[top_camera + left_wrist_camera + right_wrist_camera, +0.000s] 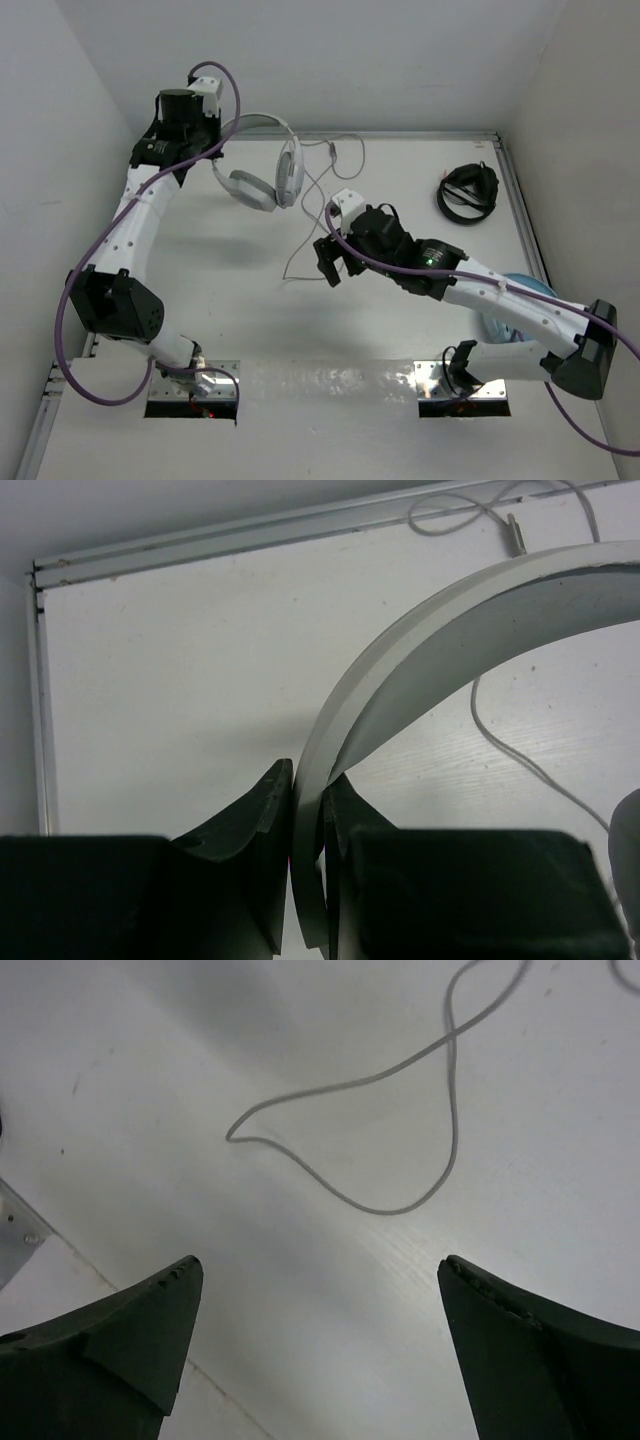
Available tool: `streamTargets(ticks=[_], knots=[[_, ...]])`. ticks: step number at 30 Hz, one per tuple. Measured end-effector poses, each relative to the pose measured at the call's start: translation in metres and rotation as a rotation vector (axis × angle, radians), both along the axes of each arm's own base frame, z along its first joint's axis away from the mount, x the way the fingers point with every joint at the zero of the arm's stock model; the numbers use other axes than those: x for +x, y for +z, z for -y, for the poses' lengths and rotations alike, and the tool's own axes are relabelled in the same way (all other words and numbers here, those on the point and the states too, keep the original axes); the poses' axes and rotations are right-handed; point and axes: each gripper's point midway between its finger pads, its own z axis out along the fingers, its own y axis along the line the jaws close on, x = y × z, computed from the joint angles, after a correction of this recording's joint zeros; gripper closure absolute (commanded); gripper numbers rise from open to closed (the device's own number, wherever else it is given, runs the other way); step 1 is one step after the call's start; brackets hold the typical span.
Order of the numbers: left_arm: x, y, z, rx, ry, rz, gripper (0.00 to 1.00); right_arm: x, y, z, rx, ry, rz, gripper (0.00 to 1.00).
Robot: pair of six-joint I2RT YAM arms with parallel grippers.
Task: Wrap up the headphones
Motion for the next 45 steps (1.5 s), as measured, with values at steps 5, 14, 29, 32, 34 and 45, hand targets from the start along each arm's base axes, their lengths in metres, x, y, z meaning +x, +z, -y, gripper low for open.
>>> streamTargets(ticks=[5, 14, 29, 32, 34, 45], knots=[[-0.012, -0.008, 0.001, -0.025, 0.017, -0.055, 1.00, 0.028, 0.045, -0.006, 0.053, -0.034, 0.153, 0.84], [-0.034, -0.020, 0.015, -0.119, 0.039, -0.155, 1.00, 0.105, 0.179, -0.058, 0.289, -0.193, 0.374, 0.03], [-0.046, -0.014, 0.013, -0.131, 0.084, -0.141, 1.00, 0.163, 0.075, -0.094, 0.114, -0.442, 0.163, 0.10], [-0.046, -0.015, 0.012, -0.124, 0.087, -0.143, 1.00, 0.162, 0.062, -0.090, 0.109, -0.474, 0.141, 0.07], [-0.046, -0.018, 0.010, -0.116, 0.096, -0.148, 1.00, 0.162, 0.056, -0.086, 0.101, -0.498, 0.137, 0.06], [-0.050, -0.033, 0.008, -0.103, 0.103, -0.185, 1.00, 0.165, 0.020, -0.067, 0.068, -0.574, 0.094, 0.10]])
